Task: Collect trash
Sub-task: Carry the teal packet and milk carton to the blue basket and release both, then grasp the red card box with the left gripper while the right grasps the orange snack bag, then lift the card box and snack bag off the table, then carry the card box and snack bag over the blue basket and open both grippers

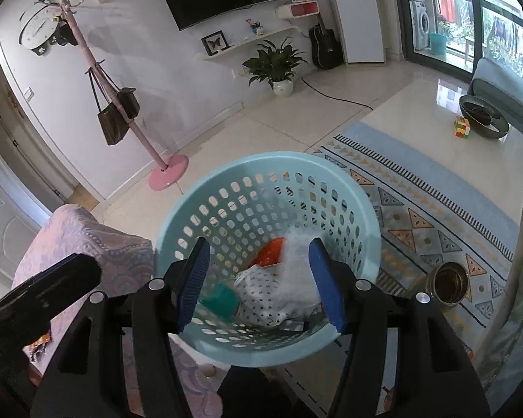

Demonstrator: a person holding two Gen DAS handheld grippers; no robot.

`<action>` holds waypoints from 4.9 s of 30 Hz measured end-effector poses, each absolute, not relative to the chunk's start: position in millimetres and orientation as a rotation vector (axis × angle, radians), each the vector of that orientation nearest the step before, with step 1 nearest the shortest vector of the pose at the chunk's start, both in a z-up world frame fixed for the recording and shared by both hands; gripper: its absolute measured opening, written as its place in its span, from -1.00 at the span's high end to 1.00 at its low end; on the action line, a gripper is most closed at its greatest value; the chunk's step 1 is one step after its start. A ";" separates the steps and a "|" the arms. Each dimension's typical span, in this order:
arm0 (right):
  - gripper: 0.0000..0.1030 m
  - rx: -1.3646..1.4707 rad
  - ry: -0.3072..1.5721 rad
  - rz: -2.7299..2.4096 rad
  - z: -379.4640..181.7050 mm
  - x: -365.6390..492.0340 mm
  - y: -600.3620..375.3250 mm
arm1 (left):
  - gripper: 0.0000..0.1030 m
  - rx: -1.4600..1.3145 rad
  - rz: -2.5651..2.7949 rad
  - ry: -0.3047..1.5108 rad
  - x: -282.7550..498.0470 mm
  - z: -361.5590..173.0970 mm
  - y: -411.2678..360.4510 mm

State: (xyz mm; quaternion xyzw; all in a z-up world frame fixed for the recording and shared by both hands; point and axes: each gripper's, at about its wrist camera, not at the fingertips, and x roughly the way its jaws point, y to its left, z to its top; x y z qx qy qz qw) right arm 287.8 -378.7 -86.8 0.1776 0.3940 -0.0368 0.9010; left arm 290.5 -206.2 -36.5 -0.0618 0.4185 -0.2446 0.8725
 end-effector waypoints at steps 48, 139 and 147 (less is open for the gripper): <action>-0.33 0.035 0.879 0.352 -57.3 215.0 -83.3 | -0.72 -0.298 0.168 0.794 192.8 -39.1 205.0; 0.96 0.038 0.801 0.362 9.8 228.2 -109.5 | -0.14 -0.179 -0.186 0.453 156.6 32.2 57.5; 0.96 0.136 0.705 0.272 42.1 215.6 -190.8 | -0.14 -0.101 -0.280 0.445 174.9 45.1 -18.6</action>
